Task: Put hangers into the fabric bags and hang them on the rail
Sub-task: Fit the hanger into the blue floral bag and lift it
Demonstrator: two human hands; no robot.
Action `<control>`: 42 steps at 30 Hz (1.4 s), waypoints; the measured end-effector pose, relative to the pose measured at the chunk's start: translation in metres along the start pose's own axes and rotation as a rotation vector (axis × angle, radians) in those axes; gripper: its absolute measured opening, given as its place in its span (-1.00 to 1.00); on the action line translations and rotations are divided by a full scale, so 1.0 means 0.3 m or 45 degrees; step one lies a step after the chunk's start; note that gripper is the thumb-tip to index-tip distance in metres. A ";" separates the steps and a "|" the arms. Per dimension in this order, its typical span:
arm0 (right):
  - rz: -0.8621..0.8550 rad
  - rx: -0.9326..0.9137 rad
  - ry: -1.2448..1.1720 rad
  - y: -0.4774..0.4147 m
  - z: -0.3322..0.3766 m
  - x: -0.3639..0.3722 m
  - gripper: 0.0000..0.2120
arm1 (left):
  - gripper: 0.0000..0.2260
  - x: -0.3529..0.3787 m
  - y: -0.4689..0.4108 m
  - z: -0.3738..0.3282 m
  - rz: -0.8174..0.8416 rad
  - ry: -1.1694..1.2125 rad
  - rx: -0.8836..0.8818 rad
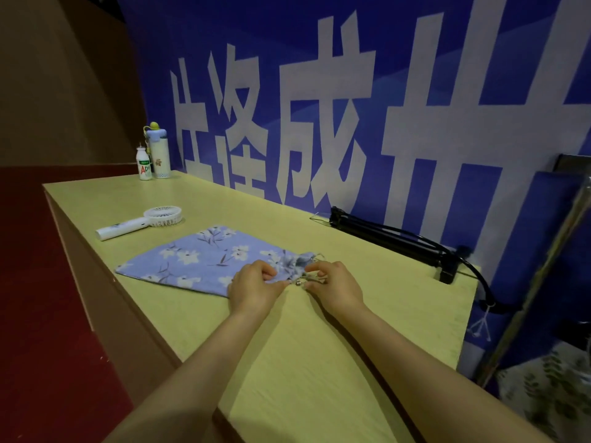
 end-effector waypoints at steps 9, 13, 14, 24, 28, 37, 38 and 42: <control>0.053 -0.176 0.074 -0.041 0.023 0.038 -0.90 | -0.88 -0.008 -0.016 0.009 -0.074 0.219 0.003; 0.038 -0.214 0.105 -0.038 0.029 0.042 -0.92 | -0.88 -0.017 -0.012 0.011 -0.123 0.271 -0.029; 0.029 -0.233 0.129 -0.036 0.032 0.041 -0.93 | -0.87 -0.019 -0.012 0.013 -0.137 0.297 -0.043; 0.073 -0.196 0.205 -0.021 0.044 0.041 -0.87 | -0.87 -0.056 -0.003 0.015 -0.332 0.394 -0.101; 0.029 -0.166 -0.277 0.006 0.041 0.017 -0.85 | -0.88 -0.066 0.016 0.003 -0.322 0.367 -0.012; -0.044 -0.354 -0.453 0.074 0.235 0.009 -0.82 | -0.66 -0.240 0.024 -0.108 -0.174 0.315 0.192; -0.020 -0.349 -0.447 0.074 0.267 0.012 -0.82 | -0.67 -0.266 0.016 -0.113 -0.161 0.324 0.201; 0.127 -0.479 -0.267 0.110 0.467 0.040 -0.81 | -0.76 -0.460 0.022 -0.122 -0.266 0.299 0.202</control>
Point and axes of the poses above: each hand's wrist, its own y-axis away from the middle knuckle, its own x-axis out of the palm, z = x × y, the point moved 5 cm from there along -y, towards the middle knuckle, and after that the axes turned 5 degrees about -y, right-handed, at the moved point
